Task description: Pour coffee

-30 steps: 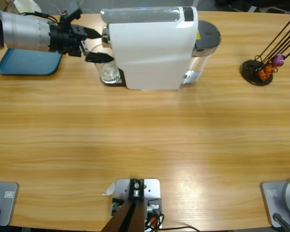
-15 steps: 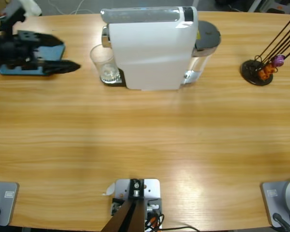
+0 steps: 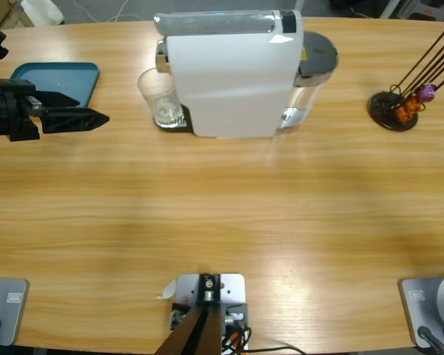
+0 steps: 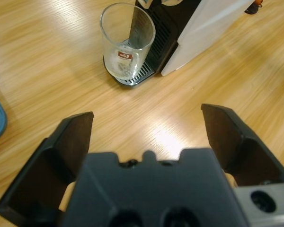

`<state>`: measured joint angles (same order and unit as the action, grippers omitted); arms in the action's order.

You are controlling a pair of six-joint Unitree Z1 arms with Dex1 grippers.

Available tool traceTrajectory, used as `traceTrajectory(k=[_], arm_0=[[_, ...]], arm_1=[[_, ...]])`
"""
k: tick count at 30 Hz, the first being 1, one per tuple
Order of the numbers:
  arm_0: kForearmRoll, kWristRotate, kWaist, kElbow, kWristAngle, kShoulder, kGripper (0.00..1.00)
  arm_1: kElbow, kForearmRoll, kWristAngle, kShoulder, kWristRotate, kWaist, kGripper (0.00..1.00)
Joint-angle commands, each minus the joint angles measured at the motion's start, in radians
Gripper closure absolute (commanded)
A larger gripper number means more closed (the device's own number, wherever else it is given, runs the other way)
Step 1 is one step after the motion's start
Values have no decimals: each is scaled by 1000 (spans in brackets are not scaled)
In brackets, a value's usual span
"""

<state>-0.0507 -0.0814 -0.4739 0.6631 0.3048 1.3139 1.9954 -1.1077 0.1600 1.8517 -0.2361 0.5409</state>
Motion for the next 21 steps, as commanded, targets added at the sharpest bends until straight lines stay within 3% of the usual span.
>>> traceTrajectory(k=[1, 21], arm_0=[[-16, -12, -12, -42, -37, 5, 2], [-12, 6, -14, -48, -65, 30, 0]], arm_1=[[39, -80, -13, 93, 6, 16, 1000], [64, -96, -33, 149, 8, 14, 1000]])
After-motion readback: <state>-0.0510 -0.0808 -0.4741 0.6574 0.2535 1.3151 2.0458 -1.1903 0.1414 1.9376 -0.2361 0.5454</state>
